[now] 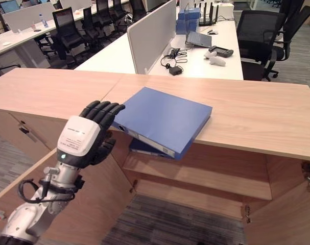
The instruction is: Put the empty folder in the office cabinet
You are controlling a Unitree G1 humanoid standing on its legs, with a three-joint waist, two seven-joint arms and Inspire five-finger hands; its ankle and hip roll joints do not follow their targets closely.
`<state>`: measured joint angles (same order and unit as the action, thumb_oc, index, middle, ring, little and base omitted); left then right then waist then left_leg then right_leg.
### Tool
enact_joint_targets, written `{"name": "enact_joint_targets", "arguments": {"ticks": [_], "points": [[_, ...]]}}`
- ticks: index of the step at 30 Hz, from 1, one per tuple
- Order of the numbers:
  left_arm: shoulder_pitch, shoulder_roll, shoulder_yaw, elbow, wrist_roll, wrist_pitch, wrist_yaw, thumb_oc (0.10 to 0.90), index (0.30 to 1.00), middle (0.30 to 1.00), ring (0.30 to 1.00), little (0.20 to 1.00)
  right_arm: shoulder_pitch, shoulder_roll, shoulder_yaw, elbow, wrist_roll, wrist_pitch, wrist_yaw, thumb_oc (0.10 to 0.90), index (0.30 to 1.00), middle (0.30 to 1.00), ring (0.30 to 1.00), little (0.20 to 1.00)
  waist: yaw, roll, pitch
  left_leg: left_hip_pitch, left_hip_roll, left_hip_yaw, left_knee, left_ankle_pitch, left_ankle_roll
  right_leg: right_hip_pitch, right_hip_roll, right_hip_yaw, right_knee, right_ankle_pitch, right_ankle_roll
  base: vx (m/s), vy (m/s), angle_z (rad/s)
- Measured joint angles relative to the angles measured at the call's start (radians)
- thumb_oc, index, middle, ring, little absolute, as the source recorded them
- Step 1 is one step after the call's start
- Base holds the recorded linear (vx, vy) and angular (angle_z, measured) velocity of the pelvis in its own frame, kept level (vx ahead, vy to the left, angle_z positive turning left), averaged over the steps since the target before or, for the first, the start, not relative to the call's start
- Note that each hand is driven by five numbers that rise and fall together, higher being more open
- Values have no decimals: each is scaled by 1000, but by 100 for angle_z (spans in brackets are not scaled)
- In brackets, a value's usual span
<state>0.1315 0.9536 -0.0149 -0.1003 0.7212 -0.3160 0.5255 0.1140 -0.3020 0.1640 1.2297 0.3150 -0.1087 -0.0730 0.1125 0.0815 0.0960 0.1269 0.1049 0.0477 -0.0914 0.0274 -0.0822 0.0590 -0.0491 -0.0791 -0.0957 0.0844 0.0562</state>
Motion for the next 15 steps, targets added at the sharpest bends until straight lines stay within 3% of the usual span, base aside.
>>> {"name": "enact_joint_targets", "arguments": {"ticks": [15], "points": [[-27,0,-104,19,-9,-27,-101,800,900,900,900,900,3,6,-21,2,4,0,2,800,900,900,900,900,-11,-1,-1,0,-1,1,0,0,0,0,0,3,0,0,0,0,0,0]]}}
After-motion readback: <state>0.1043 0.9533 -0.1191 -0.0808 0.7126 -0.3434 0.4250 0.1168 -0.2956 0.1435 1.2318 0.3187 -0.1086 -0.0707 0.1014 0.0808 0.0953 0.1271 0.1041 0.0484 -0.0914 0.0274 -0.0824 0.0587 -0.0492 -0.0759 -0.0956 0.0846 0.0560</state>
